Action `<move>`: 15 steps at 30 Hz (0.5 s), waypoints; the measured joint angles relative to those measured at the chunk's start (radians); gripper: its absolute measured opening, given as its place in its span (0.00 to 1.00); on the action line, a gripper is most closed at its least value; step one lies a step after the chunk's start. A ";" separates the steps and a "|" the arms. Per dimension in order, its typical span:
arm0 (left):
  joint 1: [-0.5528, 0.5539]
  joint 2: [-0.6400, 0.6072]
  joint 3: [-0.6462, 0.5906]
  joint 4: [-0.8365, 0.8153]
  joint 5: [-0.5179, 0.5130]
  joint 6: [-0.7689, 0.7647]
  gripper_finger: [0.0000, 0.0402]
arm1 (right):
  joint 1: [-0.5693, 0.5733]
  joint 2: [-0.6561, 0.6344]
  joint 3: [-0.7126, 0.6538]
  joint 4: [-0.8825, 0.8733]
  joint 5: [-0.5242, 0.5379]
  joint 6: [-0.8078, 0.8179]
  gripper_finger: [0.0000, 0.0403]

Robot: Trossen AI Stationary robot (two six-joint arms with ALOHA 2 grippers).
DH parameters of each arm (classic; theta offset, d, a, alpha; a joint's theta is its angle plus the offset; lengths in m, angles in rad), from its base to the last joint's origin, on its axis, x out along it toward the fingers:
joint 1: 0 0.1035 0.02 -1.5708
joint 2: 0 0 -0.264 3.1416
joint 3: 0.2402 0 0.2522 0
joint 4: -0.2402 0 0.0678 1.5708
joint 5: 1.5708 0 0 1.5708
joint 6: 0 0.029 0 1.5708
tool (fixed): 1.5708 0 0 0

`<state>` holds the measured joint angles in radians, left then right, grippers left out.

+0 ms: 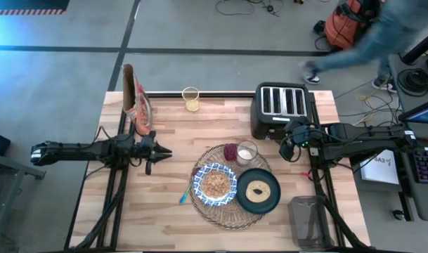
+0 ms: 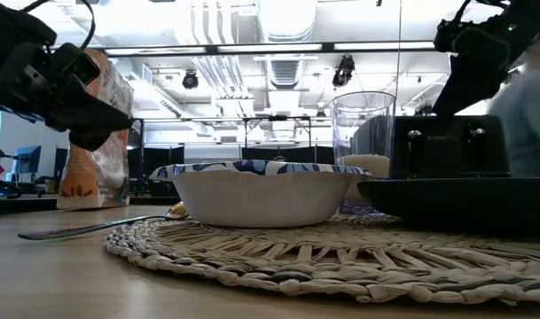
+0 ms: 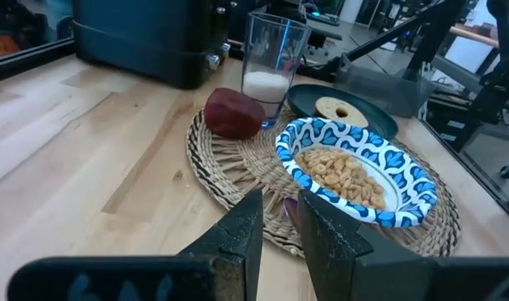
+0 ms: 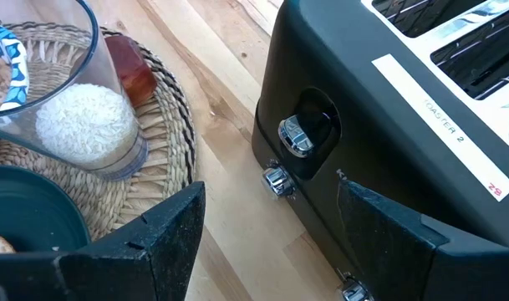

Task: Arrange a breakfast setting
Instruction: Return to Home Position

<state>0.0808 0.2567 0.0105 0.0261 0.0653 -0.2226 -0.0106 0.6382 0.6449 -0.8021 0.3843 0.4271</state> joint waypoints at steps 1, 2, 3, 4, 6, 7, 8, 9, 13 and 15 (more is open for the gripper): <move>0.000 0.001 0.000 0.000 -0.001 0.000 0.15 | 0.000 0.000 0.000 0.000 0.000 0.000 0.65; 0.000 0.002 0.000 0.000 -0.001 0.000 0.15 | 0.000 0.000 0.000 0.000 0.000 0.000 0.65; 0.000 0.004 0.000 0.000 -0.001 0.000 0.15 | 0.000 0.000 0.000 0.000 0.000 0.000 0.65; 0.000 0.006 0.000 0.000 -0.002 0.000 0.15 | 0.000 0.000 0.000 0.000 0.000 0.000 0.65; 0.000 0.009 0.000 0.000 -0.003 0.000 0.15 | 0.000 0.000 0.000 0.000 0.000 0.000 0.65; 0.000 0.012 0.000 0.000 -0.003 0.000 0.15 | 0.000 0.000 0.000 0.000 0.000 0.000 0.65; 0.000 0.014 0.000 0.001 -0.003 0.000 0.15 | 0.000 0.000 0.000 0.000 0.000 0.000 0.65; 0.000 0.015 0.000 0.001 -0.003 0.000 0.15 | 0.000 0.000 0.000 0.000 0.000 0.000 0.65; 0.000 0.021 0.000 0.001 -0.004 0.000 0.15 | 0.000 0.000 0.000 0.000 0.000 0.000 0.65; 0.000 0.024 0.000 0.001 -0.004 0.000 0.15 | 0.000 0.000 0.000 0.000 0.000 0.000 0.65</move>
<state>0.0811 0.2811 0.0105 0.0273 0.0616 -0.2226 -0.0109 0.6384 0.6449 -0.8021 0.3843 0.4271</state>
